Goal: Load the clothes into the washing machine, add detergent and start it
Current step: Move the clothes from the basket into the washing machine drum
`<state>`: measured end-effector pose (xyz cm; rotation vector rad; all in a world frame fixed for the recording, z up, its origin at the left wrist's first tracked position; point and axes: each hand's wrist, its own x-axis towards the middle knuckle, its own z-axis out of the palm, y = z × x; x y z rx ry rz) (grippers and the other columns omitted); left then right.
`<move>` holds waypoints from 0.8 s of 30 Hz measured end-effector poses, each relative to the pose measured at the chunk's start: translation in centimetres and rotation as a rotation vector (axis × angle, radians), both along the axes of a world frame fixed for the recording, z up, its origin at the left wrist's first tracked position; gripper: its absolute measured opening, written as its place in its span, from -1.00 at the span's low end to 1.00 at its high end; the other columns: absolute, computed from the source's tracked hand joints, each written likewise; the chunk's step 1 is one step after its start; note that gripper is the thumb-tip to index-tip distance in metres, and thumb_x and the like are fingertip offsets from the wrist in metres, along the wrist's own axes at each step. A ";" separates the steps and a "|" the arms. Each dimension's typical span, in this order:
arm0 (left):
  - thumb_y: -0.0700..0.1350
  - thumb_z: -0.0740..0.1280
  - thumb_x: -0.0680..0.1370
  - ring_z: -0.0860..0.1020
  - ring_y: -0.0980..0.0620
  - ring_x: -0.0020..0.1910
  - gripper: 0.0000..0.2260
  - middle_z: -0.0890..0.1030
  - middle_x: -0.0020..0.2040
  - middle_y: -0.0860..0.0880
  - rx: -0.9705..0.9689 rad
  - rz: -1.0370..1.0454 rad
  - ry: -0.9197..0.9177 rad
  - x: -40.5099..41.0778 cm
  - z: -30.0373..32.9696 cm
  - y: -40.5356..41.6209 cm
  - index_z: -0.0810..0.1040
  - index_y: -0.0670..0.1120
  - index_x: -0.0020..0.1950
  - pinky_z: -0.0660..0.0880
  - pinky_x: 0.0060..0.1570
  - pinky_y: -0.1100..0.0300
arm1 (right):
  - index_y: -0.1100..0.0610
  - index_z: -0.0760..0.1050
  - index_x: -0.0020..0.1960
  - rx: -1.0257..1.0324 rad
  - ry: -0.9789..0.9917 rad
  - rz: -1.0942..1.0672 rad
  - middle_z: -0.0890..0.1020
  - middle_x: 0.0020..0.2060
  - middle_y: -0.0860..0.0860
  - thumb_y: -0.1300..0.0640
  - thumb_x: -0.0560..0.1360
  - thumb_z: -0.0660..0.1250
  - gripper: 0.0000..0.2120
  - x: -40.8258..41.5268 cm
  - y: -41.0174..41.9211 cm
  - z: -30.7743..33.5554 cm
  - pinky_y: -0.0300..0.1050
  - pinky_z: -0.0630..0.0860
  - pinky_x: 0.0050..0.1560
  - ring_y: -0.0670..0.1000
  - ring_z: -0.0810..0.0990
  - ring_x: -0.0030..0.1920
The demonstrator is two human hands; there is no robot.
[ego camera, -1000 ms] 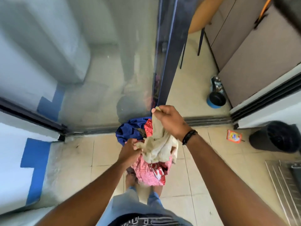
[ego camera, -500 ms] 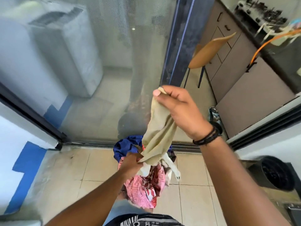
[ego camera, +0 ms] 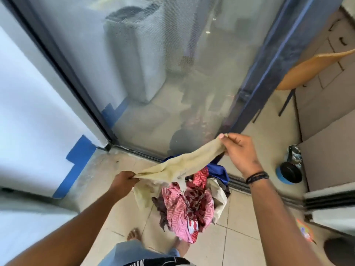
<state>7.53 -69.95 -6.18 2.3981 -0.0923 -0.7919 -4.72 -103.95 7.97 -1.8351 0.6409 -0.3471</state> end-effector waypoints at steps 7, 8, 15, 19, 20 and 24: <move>-0.08 0.39 0.56 0.62 -0.08 -0.17 -0.88 0.65 -0.23 -0.03 -0.077 0.405 -0.123 2.2 4.2 14.1 0.68 -0.04 -0.15 0.57 -0.02 0.00 | 0.20 0.64 -0.17 -0.005 0.200 0.134 0.56 -0.41 0.05 -0.08 0.52 0.36 -0.66 7.0 10.6 -2.3 -0.15 0.43 -0.40 -0.02 0.52 -0.48; -0.06 0.41 0.54 0.62 -0.09 -0.17 -0.87 0.66 -0.23 -0.05 -0.124 0.495 -0.145 2.2 5.1 16.4 0.68 -0.06 -0.16 0.56 -0.03 0.00 | 0.16 0.65 -0.14 0.021 0.222 0.150 0.58 -0.41 0.04 0.00 0.56 0.35 -0.75 8.3 12.6 -2.2 -0.18 0.43 -0.42 -0.01 0.53 -0.53; -0.01 0.37 0.56 0.65 -0.24 -0.05 -0.78 0.68 -0.16 -0.09 -0.393 0.943 -0.428 2.2 12.8 32.6 0.69 0.22 -0.24 0.62 0.01 -0.21 | 0.19 0.59 -0.05 0.178 0.121 0.307 0.65 -0.37 0.14 0.13 0.63 0.25 -0.81 18.2 29.3 0.4 -0.24 0.41 -0.58 0.07 0.58 -0.55; -0.07 0.36 0.56 0.65 -0.22 -0.06 -0.83 0.67 -0.16 -0.09 -0.518 1.136 -0.630 1.9 17.7 41.1 0.70 0.10 -0.16 0.64 -0.01 -0.23 | 0.15 0.56 -0.04 0.258 -0.084 0.342 0.69 -0.27 0.17 0.15 0.65 0.21 -0.81 22.4 40.3 4.1 -0.20 0.49 -0.57 0.07 0.66 -0.49; -0.11 0.34 0.59 0.64 -0.17 -0.10 -0.83 0.66 -0.15 -0.15 -0.554 1.167 -0.686 1.7 18.9 43.3 0.70 0.04 -0.12 0.65 -0.03 -0.19 | 0.13 0.57 -0.04 0.284 -0.134 0.368 0.70 -0.25 0.16 0.15 0.65 0.20 -0.80 23.3 43.2 5.1 -0.20 0.51 -0.55 0.08 0.68 -0.46; -0.14 0.32 0.58 0.63 -0.12 -0.14 -0.83 0.67 -0.13 -0.18 -0.639 1.265 -0.873 0.2 23.3 50.3 0.72 -0.04 -0.08 0.63 -0.05 -0.08 | 0.12 0.56 0.01 0.393 -0.264 0.503 0.73 -0.14 0.15 0.09 0.67 0.18 -0.79 25.1 53.5 8.9 -0.15 0.59 -0.42 0.17 0.72 -0.33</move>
